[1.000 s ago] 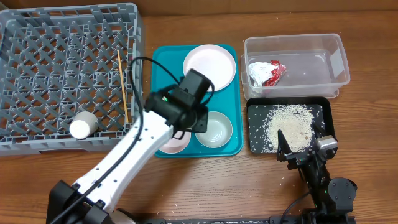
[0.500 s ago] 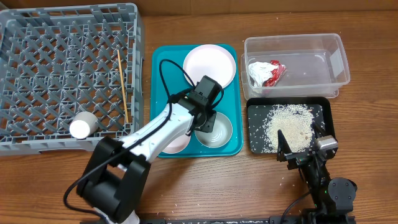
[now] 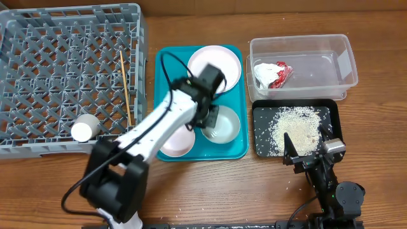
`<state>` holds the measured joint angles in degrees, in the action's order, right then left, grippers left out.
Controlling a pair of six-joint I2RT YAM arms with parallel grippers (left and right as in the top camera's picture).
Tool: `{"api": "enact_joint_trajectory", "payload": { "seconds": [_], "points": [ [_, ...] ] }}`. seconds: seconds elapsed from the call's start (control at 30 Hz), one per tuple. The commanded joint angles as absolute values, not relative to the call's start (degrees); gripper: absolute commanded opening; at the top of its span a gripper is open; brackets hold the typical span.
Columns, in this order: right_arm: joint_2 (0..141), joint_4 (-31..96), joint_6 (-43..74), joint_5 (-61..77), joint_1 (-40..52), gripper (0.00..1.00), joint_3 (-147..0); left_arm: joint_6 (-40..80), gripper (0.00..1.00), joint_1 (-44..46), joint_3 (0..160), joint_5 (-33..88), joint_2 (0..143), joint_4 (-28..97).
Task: Sort waste into correct bins and load items into the dishwasher
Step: 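Reach the left gripper to the grey bowl and grasp its rim, then lift the grey bowl and set it tilted into the dish rack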
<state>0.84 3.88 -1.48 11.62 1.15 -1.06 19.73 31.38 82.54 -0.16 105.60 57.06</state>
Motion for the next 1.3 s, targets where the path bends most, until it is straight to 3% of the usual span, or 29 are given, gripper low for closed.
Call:
{"api": "enact_joint_trajectory", "payload": {
  "seconds": [0.0, 0.17, 0.4, 0.77, 0.87, 1.03, 1.27],
  "points": [
    [0.16, 3.49, -1.28, 11.49, 0.99, 1.00, -0.45, 21.15, 0.04, 28.80, 96.07, -17.37, 98.28, 69.28],
    [0.16, 3.49, -1.28, 11.49, 0.99, 1.00, -0.45, 33.26, 0.04, 28.10, 101.14, -48.58, 94.70, 88.27],
    [0.16, 3.49, -1.28, 11.49, 0.99, 1.00, -0.45, 37.76, 0.04, 24.12, 99.33, -66.06, 95.24, 91.64],
    [0.16, 3.49, -1.28, 11.49, 0.99, 1.00, -0.45, 34.11, 0.04, 10.74, 93.80, -67.75, 98.72, 78.28],
    [0.16, 3.49, -1.28, 11.49, 0.99, 1.00, -0.45, 33.71, 0.04, 8.95, 93.23, -67.57, 100.99, 72.71],
    [0.16, 3.49, -1.28, 11.49, 0.99, 1.00, -0.45, 18.96, 0.04, 7.51, 93.10, -67.09, 107.46, 59.79],
    [0.16, 3.49, -1.28, 11.49, 0.99, 1.00, -0.45, 15.18, 0.04, 7.53, 93.10, -71.42, 113.56, 57.71]
  ]
}}
